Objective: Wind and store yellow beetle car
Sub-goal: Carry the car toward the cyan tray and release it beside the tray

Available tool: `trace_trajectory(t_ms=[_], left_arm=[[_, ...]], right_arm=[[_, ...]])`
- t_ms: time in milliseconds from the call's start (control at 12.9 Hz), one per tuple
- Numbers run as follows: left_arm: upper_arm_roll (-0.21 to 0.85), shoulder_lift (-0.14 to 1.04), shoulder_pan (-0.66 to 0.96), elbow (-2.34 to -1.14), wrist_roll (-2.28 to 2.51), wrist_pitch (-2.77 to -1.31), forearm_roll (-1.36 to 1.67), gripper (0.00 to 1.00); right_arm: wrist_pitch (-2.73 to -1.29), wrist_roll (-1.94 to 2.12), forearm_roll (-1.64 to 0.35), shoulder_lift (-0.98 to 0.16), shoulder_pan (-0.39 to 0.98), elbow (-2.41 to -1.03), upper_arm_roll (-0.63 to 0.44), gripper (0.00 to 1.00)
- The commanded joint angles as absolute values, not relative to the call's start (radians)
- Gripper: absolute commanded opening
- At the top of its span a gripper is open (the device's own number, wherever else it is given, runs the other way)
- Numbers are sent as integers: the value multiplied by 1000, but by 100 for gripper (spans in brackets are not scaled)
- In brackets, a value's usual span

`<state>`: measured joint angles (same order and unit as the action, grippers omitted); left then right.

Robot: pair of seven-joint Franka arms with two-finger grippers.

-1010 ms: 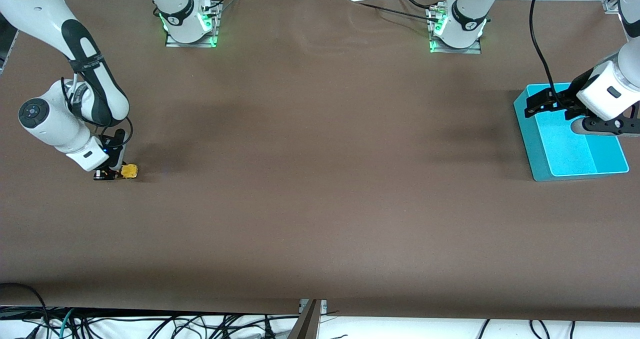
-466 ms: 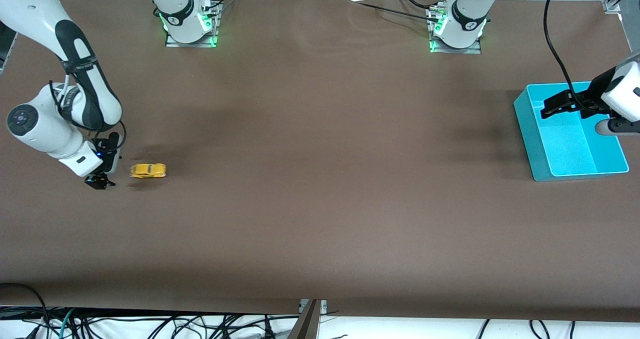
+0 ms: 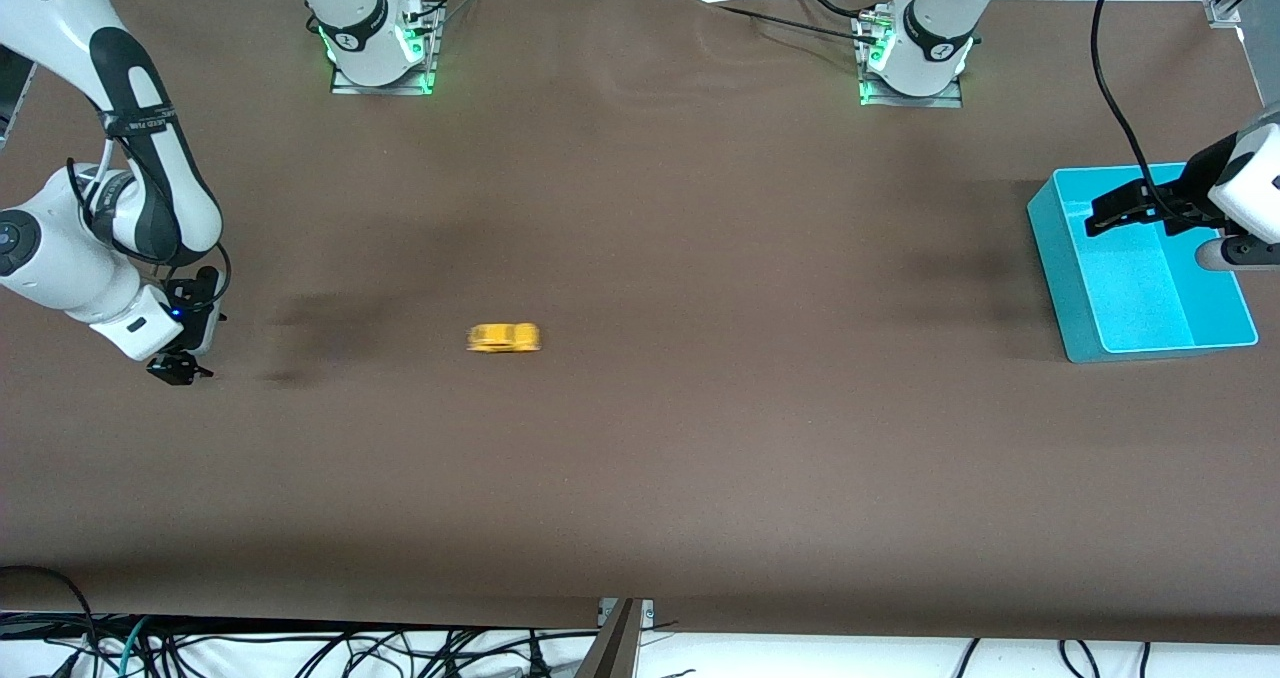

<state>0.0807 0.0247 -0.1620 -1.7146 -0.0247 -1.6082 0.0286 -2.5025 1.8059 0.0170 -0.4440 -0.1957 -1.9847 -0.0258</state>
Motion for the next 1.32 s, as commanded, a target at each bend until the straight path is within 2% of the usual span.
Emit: trace_trajectory(t_ms=[0, 311, 466, 699, 932, 1243], left_arm=[[86, 32, -170, -1698, -31, -1577, 38, 100], [90, 31, -170, -1700, -34, -1571, 40, 100], [94, 32, -170, -1701, -25, -1569, 37, 100], [84, 37, -172, -1716, -32, -1569, 35, 100], [84, -7, -176, -1860, -32, -1702, 35, 100], [86, -8, -175, -2023, -38, -1885, 38, 100]], right_arm=[[-2452, 1818, -3, -394, -212, -1974, -12, 100], [-2249, 1743, -101, -383, -210, -1779, -15, 100], [-2121, 1570, -101, -383, -206, -1662, -14, 100], [-1998, 1235, -104, -380, -193, -1573, 3, 100], [-1889, 848, -103, -362, -192, -1519, 61, 100], [-1718, 349, -92, -357, -190, -1439, 135, 100]])
